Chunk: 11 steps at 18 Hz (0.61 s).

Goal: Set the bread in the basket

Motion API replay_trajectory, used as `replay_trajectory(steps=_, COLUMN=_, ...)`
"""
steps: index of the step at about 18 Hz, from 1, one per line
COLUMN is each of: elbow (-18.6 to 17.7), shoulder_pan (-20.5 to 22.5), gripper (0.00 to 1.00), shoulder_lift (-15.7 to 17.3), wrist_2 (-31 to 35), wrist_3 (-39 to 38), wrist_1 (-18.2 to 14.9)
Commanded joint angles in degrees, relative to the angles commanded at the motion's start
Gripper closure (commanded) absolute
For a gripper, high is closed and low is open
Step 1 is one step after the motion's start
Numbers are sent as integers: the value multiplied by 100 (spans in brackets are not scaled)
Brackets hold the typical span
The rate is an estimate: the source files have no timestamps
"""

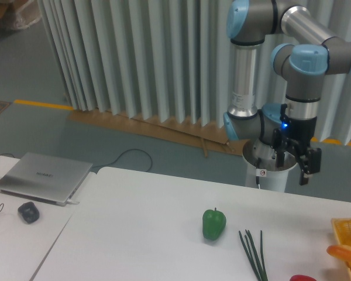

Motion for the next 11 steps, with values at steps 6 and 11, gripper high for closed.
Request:
replay_trajectory(steps=6, elbow=106, shoulder_pan=386, gripper=0, shoulder_lift=-141, wrist_2=-79, wrist_3=70, wrist_1=-203)
replay_trajectory(steps=11, elbow=62, shoulder_pan=484, gripper=0, shoulder_lift=-159, wrist_2=-18, wrist_3=53, wrist_1=-212)
